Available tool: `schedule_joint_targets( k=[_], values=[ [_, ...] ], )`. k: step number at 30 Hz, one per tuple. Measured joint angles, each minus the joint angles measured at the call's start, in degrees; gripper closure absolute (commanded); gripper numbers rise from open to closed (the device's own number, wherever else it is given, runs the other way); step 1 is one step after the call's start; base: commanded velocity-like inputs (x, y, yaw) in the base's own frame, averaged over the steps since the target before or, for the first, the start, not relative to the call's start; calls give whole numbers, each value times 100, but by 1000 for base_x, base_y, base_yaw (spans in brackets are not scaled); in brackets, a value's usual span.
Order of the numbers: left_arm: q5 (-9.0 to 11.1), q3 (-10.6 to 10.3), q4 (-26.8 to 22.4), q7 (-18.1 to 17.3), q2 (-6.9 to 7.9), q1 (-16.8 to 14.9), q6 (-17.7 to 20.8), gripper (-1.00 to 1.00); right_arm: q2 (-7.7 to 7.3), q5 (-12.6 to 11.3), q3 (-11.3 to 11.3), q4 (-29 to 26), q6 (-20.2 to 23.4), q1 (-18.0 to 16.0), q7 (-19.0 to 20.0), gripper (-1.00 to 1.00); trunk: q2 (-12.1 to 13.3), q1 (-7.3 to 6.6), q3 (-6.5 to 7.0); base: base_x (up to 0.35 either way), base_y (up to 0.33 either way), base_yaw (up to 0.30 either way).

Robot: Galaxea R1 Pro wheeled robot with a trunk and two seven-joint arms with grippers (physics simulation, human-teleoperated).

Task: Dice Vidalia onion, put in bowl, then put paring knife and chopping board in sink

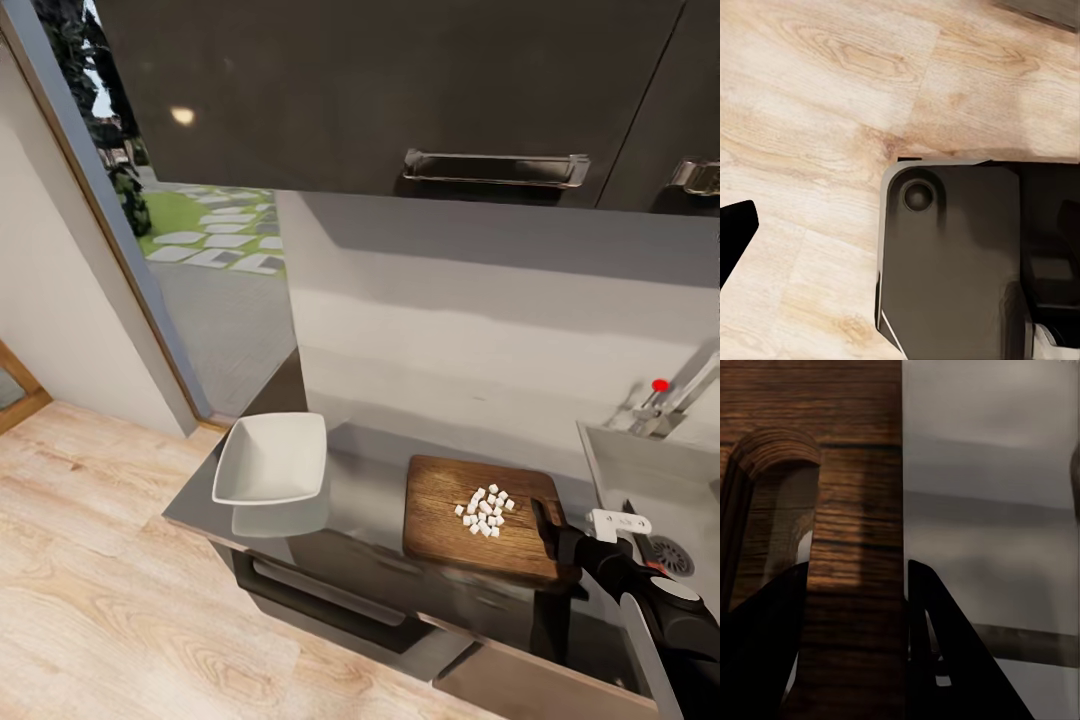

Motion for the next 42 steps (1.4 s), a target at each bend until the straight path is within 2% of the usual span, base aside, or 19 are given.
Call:
schedule_joint_targets(
  k=[5,14,42],
  values=[
    [0,2,-1,0,0,-2,0,-100,0,10,0,1,-1,0,0,100,0,0,45,0,42,0],
    [0,2,-2,-1,-1,1,1,-100,0,-17,1,1,-6,0,0,100,0,0,127,0,245,0],
    [0,7,60,0,-3,-3,0,-100,-38,35,-44,-7,124,0,-10,100,0,0,380,0,5,0]
  ],
)
